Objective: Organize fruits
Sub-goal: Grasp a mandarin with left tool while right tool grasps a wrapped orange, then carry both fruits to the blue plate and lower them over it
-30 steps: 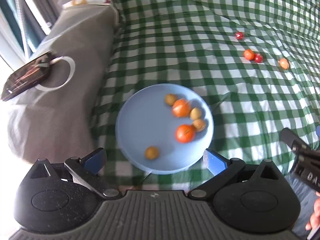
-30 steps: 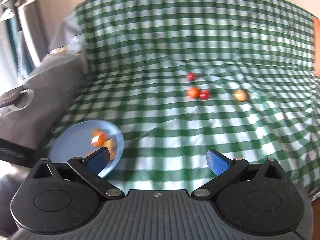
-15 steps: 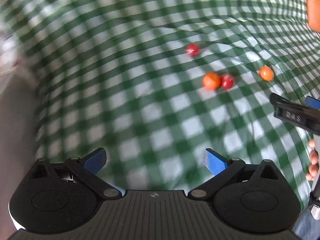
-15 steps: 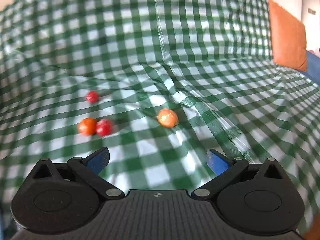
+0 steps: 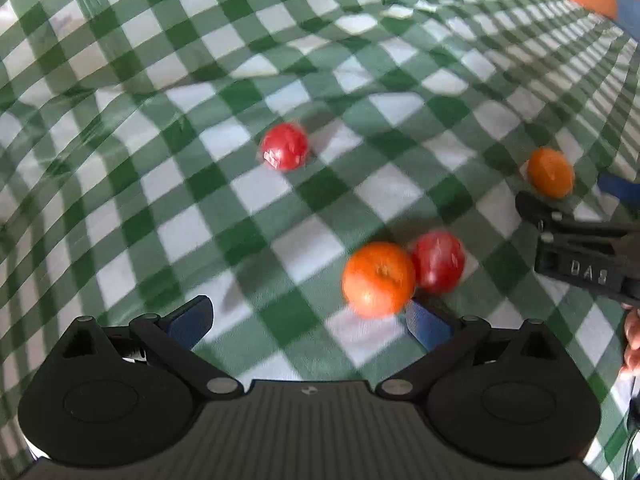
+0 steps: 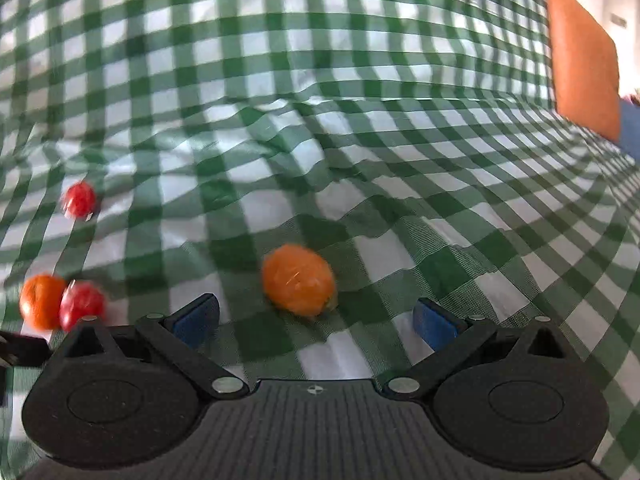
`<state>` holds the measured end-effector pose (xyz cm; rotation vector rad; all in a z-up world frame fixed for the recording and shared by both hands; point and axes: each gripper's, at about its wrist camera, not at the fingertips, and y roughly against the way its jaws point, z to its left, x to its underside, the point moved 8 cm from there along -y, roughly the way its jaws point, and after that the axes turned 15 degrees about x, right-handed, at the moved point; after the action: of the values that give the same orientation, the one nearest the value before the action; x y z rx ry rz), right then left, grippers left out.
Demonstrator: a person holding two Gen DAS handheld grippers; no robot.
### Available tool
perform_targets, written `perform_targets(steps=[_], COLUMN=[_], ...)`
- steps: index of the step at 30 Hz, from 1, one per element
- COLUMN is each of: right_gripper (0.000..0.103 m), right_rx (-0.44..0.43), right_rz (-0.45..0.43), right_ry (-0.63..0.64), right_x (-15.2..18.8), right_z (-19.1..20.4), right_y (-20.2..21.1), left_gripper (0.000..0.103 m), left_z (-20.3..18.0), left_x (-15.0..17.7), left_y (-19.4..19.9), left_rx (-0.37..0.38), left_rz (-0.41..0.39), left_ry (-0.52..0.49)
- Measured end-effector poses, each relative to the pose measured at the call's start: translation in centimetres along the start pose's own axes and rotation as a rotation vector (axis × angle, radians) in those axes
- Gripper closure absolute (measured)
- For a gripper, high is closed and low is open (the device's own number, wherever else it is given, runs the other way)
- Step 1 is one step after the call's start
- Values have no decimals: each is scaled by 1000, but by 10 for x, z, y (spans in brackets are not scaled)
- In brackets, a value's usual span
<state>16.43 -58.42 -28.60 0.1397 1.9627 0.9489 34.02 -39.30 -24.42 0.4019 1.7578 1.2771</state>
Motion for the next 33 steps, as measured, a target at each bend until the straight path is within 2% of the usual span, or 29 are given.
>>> perform_targets(steps=[3,5,6,7,8,9,10,12,15,18,21,24,29,31,32,33], right_gripper=[1,2,5,17,27,51,64,65,65,65,64,64,64,64,64,64], right_rx=[9,0,-19,-39,-65,-83,-74,-57,8,39,31,17,1,-6,-7,-6], right_rz=[-6,-14,-19,-30,-44,-57,-67,-78,-100,-93,-87,-76,-64,-52,-51,-53], right_ry=[-18,-20,-14,-1,15,30,50,64,16,-28,-32,-16,5,2,3,6], right_x=[0,-1,-2,-2,-2,-3,-4,-4,-12,-15,-14,-11,-7,-7,-7,-7], right_z=[-1,1,4,8,12,15,17,17,3,-8,-8,-2,3,2,2,3], right_y=[-6,-7,-6,-4,-2,1,3,7,4,1,1,2,0,-3,-4,-4], left_gripper=[1,15,40,64,66,66,67,67,67,67,67,66,64,59,59,65], left_z=[1,-2,-6,-8,-10,-11,-11,-10,-10,-11,-11,-10,-1,1,-1,-2], left_x=[-11,-17,-19,-19,-20,-20,-19,-15,-10,0,10,26,38,38,38,38], left_y=[4,9,11,11,10,10,11,14,27,47,57,47,33,29,29,31], left_rx=[35,80,126,178,205,195,184,158,157,126,109,100,151,159,153,137], left_rz=[-56,-93,-99,-89,-79,-81,-82,-81,-105,-141,-147,-111,-90,-73,-73,-75], left_ry=[11,2,3,22,48,63,66,92,145,134,129,138,218,227,218,207])
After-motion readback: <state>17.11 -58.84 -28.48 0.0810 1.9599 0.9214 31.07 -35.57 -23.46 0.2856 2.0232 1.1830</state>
